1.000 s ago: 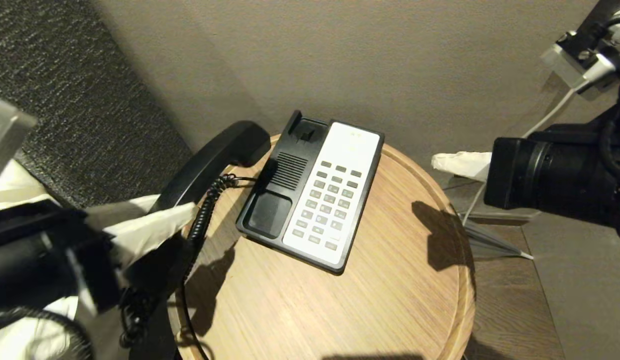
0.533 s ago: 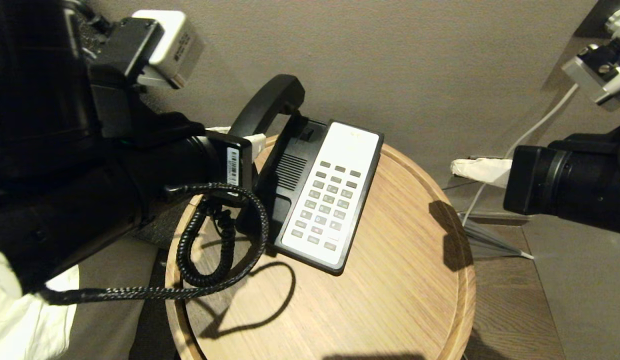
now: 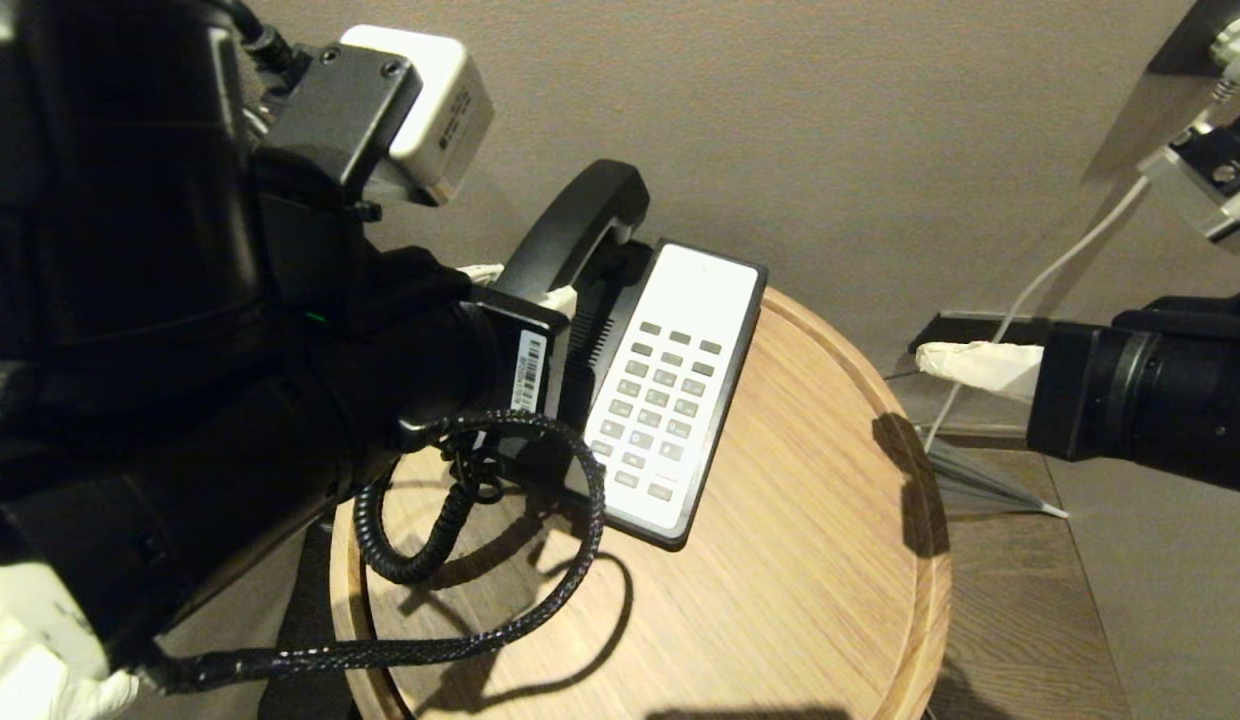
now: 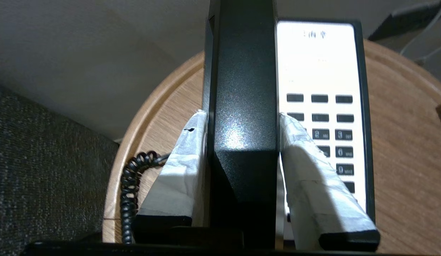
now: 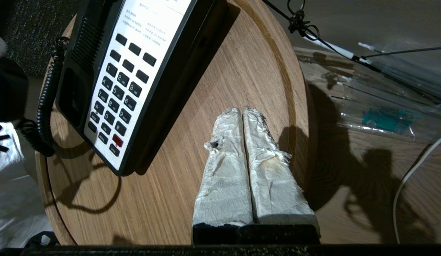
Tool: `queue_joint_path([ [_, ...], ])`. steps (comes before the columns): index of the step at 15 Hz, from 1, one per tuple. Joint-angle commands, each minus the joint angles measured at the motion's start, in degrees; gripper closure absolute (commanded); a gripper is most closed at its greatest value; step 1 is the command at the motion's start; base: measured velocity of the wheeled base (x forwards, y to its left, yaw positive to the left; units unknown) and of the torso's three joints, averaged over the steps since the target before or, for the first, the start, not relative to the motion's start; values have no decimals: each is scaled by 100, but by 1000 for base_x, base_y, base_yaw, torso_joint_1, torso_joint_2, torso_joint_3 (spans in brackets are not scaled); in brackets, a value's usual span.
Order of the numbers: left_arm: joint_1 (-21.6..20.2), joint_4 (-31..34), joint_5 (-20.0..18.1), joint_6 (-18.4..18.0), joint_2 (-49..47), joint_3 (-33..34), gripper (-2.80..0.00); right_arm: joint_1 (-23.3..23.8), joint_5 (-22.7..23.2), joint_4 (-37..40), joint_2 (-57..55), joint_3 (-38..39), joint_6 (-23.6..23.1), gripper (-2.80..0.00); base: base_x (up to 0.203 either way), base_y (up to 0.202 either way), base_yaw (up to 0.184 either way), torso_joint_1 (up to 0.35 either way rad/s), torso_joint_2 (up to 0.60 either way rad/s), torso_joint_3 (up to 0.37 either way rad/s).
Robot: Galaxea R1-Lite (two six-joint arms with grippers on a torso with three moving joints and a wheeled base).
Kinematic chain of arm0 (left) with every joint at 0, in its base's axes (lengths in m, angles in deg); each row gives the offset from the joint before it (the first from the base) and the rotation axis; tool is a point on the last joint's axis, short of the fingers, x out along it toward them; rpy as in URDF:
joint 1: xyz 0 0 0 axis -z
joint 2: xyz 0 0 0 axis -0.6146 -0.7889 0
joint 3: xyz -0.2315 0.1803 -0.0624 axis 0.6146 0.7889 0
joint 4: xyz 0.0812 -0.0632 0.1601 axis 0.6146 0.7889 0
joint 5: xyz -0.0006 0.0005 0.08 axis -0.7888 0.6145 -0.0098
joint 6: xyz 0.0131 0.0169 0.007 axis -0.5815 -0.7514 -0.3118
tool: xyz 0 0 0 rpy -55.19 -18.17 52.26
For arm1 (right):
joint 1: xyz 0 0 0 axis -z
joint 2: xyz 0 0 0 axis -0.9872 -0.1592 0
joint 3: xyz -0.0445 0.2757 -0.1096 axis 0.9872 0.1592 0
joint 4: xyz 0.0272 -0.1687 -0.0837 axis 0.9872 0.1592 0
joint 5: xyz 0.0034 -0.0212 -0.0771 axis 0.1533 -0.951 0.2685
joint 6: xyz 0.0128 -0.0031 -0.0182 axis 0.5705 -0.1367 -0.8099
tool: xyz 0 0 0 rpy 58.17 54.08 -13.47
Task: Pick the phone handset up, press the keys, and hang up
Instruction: Put the handset back
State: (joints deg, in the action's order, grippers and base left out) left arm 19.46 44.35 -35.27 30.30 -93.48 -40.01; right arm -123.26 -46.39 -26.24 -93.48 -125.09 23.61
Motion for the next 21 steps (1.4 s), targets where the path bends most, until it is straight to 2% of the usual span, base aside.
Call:
queue_joint_path([
  [1,28,-8,18,8,-32,106,0,6,-11,4,51,7,5,0,0,0,0,0,0,0],
  [14,0,-17,-35,44,-105,457,0,-3,-19,4,94,-125,-12,0,0,0,0,0,0,0],
  [21,-416,-274,-352,53,-295,504,0,-3,-19,4,138,-116,-12,0,0,0,0,0,0,0],
])
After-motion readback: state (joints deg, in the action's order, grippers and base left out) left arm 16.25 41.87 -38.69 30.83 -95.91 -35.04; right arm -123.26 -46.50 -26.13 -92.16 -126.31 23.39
